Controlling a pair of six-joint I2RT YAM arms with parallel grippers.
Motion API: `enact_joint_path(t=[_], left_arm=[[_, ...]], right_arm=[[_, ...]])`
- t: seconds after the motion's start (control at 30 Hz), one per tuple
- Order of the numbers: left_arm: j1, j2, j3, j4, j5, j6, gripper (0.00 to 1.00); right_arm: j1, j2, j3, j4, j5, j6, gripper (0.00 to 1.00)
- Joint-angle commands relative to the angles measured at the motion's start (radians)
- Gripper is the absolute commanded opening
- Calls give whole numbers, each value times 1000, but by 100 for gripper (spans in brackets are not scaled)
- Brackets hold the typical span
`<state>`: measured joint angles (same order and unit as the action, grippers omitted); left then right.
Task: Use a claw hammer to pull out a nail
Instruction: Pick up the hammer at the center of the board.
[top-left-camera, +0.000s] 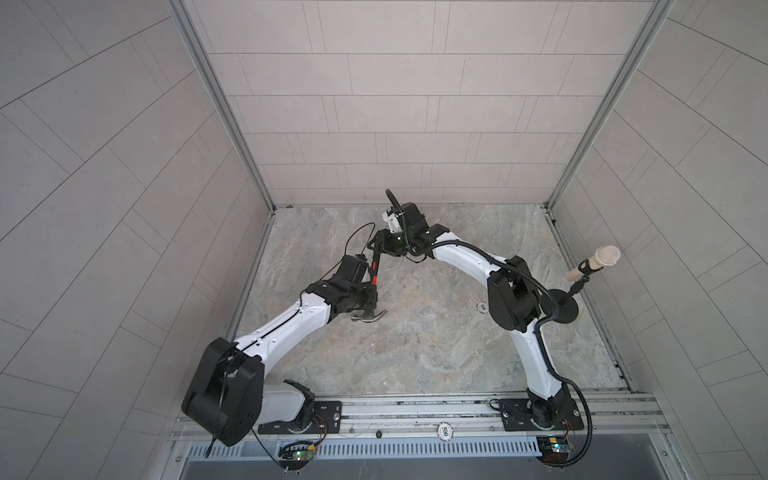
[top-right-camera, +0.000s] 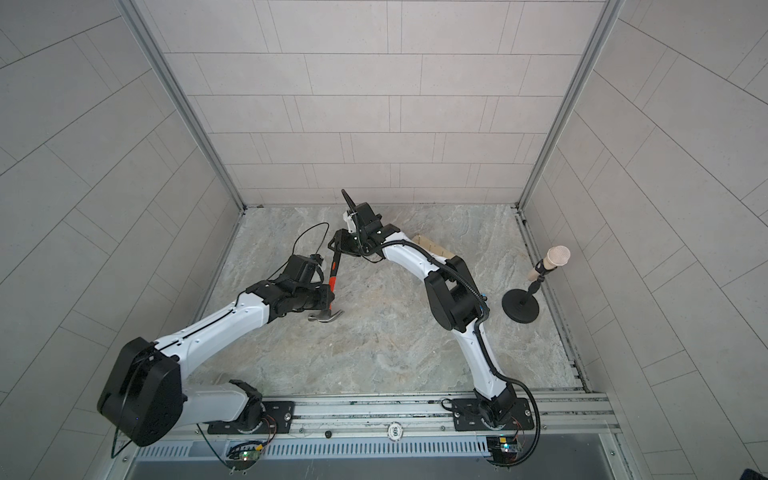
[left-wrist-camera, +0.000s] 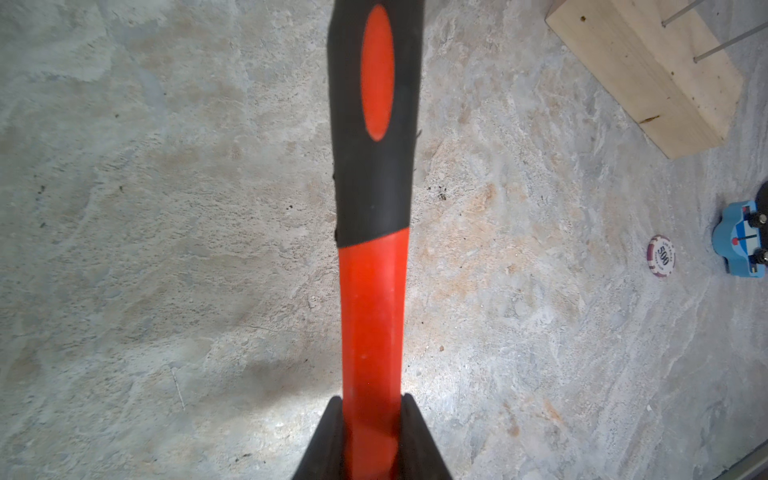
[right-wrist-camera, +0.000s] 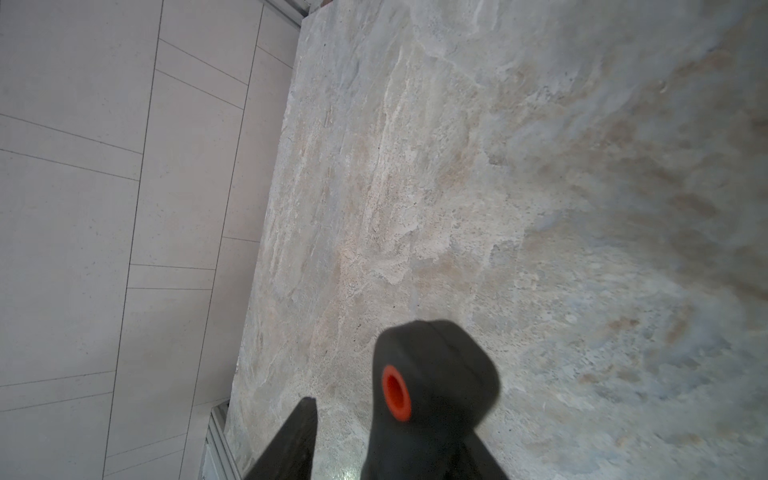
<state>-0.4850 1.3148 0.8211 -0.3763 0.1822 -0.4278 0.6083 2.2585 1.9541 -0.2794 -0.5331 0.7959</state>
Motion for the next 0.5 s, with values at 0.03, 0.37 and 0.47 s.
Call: enact_joint_path(t=[0.03,0.37,0.47], left_arm=[[-7,-32,62,21,21,35,13],[-7,-20,121,-18,21,63,15],[-5,-17,143,-25,26,65,16]], right_arm=[[8,23,31,47,18,27,36],[8,4,63,-39,110,-10,7],[7,-20,66,-63,151,-25,2]])
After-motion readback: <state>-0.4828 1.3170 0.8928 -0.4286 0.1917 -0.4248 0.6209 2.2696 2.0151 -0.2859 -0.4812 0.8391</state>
